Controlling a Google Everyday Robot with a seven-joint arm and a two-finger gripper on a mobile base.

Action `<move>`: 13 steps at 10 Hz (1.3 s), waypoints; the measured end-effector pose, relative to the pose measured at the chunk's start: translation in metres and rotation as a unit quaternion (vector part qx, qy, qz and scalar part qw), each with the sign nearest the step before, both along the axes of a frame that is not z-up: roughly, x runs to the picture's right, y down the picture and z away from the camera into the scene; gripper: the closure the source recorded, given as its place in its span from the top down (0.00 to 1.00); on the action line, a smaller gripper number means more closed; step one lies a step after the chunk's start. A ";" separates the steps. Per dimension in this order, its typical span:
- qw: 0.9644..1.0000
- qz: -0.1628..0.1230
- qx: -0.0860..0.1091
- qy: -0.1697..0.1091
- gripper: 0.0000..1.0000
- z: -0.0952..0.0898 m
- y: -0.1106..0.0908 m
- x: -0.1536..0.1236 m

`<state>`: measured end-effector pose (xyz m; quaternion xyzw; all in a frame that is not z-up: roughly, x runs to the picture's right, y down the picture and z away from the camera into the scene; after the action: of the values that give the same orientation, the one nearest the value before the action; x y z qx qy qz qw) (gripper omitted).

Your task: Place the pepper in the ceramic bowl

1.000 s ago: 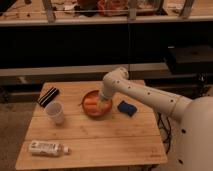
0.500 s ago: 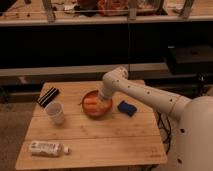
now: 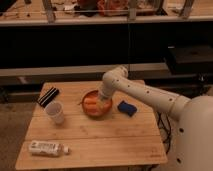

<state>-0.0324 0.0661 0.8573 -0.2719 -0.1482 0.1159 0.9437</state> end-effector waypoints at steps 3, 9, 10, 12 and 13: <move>1.000 0.000 -0.001 0.000 0.26 0.000 -0.001 0.000; 1.000 0.002 -0.004 0.000 0.34 0.001 -0.004 -0.001; 1.000 0.003 -0.005 0.000 0.47 0.001 -0.005 -0.002; 1.000 0.003 -0.005 0.000 0.50 0.001 -0.005 -0.001; 1.000 0.004 -0.005 0.000 0.50 0.001 -0.006 -0.001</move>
<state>-0.0338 0.0600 0.8588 -0.2764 -0.1489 0.1201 0.9418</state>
